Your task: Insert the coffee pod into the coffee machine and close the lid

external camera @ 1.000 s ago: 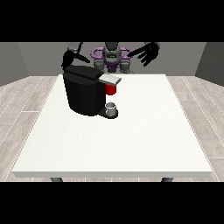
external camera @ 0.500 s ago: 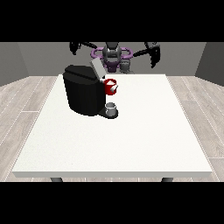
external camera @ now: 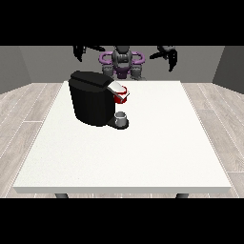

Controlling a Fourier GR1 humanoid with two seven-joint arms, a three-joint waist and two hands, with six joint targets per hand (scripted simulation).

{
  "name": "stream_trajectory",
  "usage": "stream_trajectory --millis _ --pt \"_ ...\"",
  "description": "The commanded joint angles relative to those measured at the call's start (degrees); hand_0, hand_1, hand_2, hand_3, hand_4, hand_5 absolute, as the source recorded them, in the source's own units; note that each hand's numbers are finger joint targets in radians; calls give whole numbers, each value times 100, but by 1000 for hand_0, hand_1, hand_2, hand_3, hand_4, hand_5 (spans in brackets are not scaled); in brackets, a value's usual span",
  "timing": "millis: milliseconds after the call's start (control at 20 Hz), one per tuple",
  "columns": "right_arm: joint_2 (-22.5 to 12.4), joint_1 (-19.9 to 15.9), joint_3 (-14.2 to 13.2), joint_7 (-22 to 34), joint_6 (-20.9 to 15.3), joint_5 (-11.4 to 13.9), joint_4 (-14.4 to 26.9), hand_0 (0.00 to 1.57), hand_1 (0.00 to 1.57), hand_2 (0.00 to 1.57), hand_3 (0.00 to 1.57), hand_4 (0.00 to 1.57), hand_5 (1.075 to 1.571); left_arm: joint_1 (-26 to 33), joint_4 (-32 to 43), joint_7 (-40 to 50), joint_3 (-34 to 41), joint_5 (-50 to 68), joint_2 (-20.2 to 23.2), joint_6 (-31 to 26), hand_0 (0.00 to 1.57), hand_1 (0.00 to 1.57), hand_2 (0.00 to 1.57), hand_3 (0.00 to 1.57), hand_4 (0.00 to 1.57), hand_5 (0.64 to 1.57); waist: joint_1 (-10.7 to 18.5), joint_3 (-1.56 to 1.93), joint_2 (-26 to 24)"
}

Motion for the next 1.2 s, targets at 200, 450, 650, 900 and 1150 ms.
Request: stream_trajectory --millis 200,450,650,900,1150 --pt "-31 -819 -505 495 154 -693 566 0 0 0 0 129 1571 235 -925 480 -473 507 -33 150 0 0 0 0 366 1571 199 0 348" --pt "-57 -1166 -529 198 -101 -524 1086 0 0 0 0 65 1571 737 -1648 369 -998 743 -34 235 0 0 0 0 356 1571 412 0 844" --pt "333 -1044 -15 291 -108 -332 933 0 0 0 0 0 1571 1070 -2202 749 -881 884 187 331 0 0 0 0 282 1571 -22 -2 770" --pt "-172 -1497 -289 -28 306 -499 1353 0 0 0 0 0 1571 1172 -2930 945 -927 1174 340 133 0 0 0 0 349 1571 89 0 1219" --pt "77 -1825 48 132 173 -284 1319 0 0 0 0 0 1571 1525 -3043 684 -1032 1046 219 397 0 0 0 0 377 1571 -46 -2 1385"
